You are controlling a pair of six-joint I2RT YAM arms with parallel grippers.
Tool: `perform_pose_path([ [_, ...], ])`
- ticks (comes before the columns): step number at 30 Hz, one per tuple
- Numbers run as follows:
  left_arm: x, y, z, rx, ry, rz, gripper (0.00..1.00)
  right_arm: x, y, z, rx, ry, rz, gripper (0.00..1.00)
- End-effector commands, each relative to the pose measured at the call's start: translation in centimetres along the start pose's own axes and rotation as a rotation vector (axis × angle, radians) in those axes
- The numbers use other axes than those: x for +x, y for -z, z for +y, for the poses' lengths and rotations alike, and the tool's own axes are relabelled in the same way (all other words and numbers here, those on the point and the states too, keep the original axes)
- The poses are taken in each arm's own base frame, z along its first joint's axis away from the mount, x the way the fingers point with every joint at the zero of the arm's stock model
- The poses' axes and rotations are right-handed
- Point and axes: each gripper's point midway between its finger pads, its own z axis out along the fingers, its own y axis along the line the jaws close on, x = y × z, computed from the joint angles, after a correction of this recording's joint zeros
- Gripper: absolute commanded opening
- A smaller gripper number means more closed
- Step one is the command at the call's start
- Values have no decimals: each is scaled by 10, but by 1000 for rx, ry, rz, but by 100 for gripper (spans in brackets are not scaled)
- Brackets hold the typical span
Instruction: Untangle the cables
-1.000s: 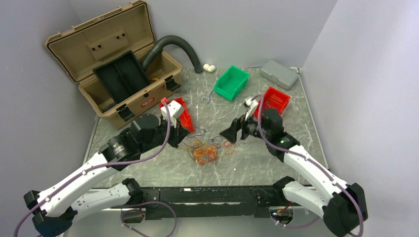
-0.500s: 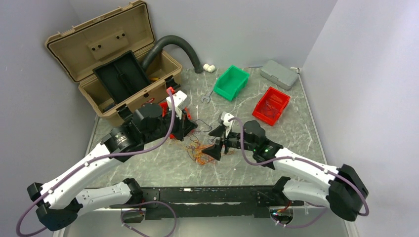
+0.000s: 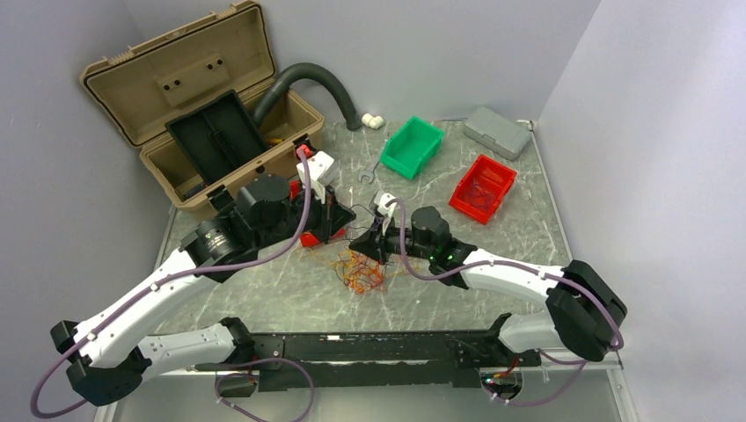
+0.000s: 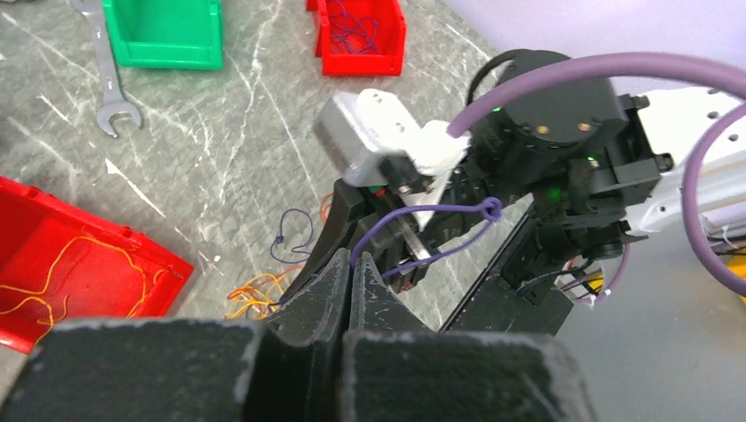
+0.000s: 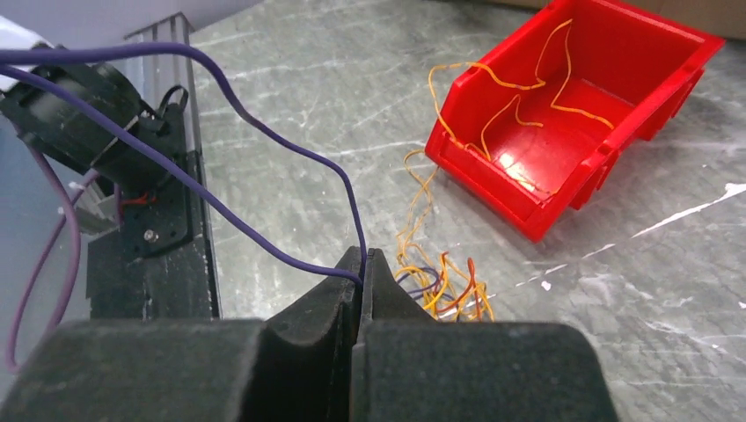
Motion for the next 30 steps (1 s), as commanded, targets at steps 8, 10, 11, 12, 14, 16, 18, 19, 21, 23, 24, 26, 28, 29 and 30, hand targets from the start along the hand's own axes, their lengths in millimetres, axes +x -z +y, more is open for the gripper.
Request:
perform_pose_path([
  [8, 8, -7, 53, -144, 226, 0, 97, -101, 42, 1, 155, -89, -214, 0],
  [10, 11, -6, 57, -69, 283, -1, 99, -112, 53, -8, 228, -161, -219, 0],
  [11, 11, -5, 58, -51, 291, -16, 99, -120, 59, -9, 247, -190, -234, 0],
  [12, 12, -4, 59, -41, 290, -27, 99, -128, 65, -8, 250, -218, -254, 0],
  [14, 14, -4, 59, -19, 275, -46, 99, -142, 74, -6, 252, -264, -292, 0],
  [16, 20, -7, 60, -7, 271, -46, 99, -153, 82, -8, 284, -312, -319, 0],
  [18, 27, -9, 63, -11, 280, -40, 99, -163, 90, -16, 346, -351, -328, 0],
  [19, 32, -10, 64, -11, 284, -36, 99, -166, 95, -21, 385, -363, -324, 0],
  [21, 42, -12, 68, -25, 293, -27, 100, -171, 105, -36, 492, -379, -313, 0],
  [23, 52, -13, 72, -47, 305, -13, 100, -169, 123, -59, 641, -395, -282, 0],
  [24, 57, -13, 74, -56, 308, -3, 100, -165, 131, -71, 714, -405, -258, 0],
  [26, 64, -12, 75, -60, 307, 17, 99, -152, 157, -105, 892, -438, -218, 0],
  [28, 69, -12, 73, -45, 301, 35, 99, -139, 184, -134, 1038, -461, -199, 0],
  [29, 72, -12, 71, -30, 297, 44, 99, -134, 196, -146, 1094, -464, -196, 0],
  [30, 74, -12, 68, -11, 292, 55, 99, -129, 207, -157, 1148, -471, -191, 0],
])
